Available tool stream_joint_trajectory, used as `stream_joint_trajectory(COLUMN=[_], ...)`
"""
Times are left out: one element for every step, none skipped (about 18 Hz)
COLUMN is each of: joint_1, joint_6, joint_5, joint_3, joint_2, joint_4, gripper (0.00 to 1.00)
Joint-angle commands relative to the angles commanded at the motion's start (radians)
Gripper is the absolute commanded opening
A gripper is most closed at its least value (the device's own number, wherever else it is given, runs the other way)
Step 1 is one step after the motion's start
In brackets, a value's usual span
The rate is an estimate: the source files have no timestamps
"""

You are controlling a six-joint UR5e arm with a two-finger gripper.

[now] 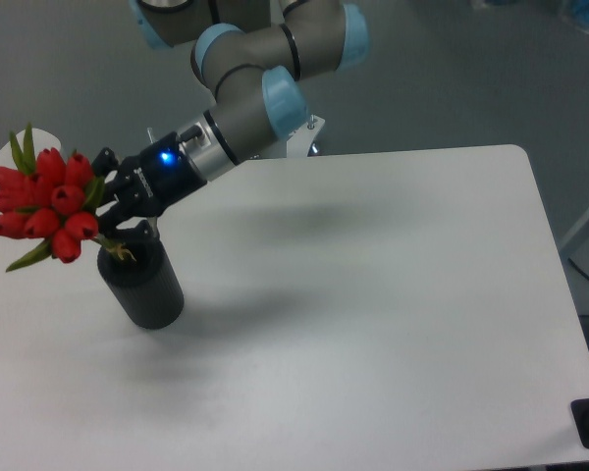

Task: Insert the flowers into the vase
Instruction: 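Lower the tulip stems down into the black vase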

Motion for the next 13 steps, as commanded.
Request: stream_joint_trajectory(joint_1=[0.000, 0.002, 0.003, 0.008, 0.011, 0.012, 0.012, 0.014, 0.017, 0.018, 0.024, 0.032, 0.035], joint_6=[0.014, 0.017, 0.017, 0.017, 0.019, 0.019, 0.020, 0.020, 0.022, 0.023, 0.023, 0.023, 0.025], joint_5=[0.000, 0.000, 0.000, 0.000, 0.000, 0.000, 0.000, 0.000, -0.002, -0.002, -0.002, -0.002, -0.002], joint_3=[-0.009, -0.012, -0.011, -0.011, -0.012, -0.012, -0.012, -0.012, -0.012, -0.012, -0.014, -0.017, -0.020], joint_2=[-0.005, -0.006, -0.006, -0.008, -0.008, -0.011, -0.012, -0.012, -0.012, -0.012, -0.014, -0.014, -0.014], joint_4=[0.002, 0.002, 0.000, 0.000, 0.000, 0.000, 0.000, 0.000, 0.000, 0.000, 0.000, 0.000, 0.000], gripper=[0.18, 0.18, 0.18, 0.19, 0.19, 0.19, 0.20, 0.20, 0.20, 0.21, 0.23, 0.23, 0.26])
